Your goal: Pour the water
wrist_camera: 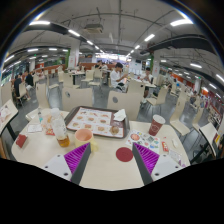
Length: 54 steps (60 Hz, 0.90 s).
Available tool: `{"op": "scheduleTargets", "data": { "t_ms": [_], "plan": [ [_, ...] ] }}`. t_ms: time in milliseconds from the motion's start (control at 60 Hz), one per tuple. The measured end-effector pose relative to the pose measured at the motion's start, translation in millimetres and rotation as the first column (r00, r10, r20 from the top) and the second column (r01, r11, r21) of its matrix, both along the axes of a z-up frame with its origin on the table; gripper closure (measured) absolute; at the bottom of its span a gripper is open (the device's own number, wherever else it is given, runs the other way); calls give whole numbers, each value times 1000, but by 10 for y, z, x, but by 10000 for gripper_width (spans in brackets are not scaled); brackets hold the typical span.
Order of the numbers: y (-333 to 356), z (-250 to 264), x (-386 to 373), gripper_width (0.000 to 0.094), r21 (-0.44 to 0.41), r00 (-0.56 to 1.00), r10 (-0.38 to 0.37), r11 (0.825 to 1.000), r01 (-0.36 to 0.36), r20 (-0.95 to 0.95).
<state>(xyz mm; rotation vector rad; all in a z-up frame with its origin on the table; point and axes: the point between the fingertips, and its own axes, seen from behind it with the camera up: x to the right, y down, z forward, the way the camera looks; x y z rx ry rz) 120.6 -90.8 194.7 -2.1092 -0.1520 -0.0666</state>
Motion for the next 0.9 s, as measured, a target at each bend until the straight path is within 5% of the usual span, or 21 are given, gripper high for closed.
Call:
{"op": "scheduleTargets", "data": {
  "t_ms": [317, 583, 900],
  "plan": [
    [40, -185, -207, 88, -32, 997, -64, 997, 66, 44],
    [-97, -617, -1152, 87, -77, 998, -67, 995, 65, -16],
    [582, -756, -2416, 88, 51, 994, -7, 999, 13, -111]
  ]
}}
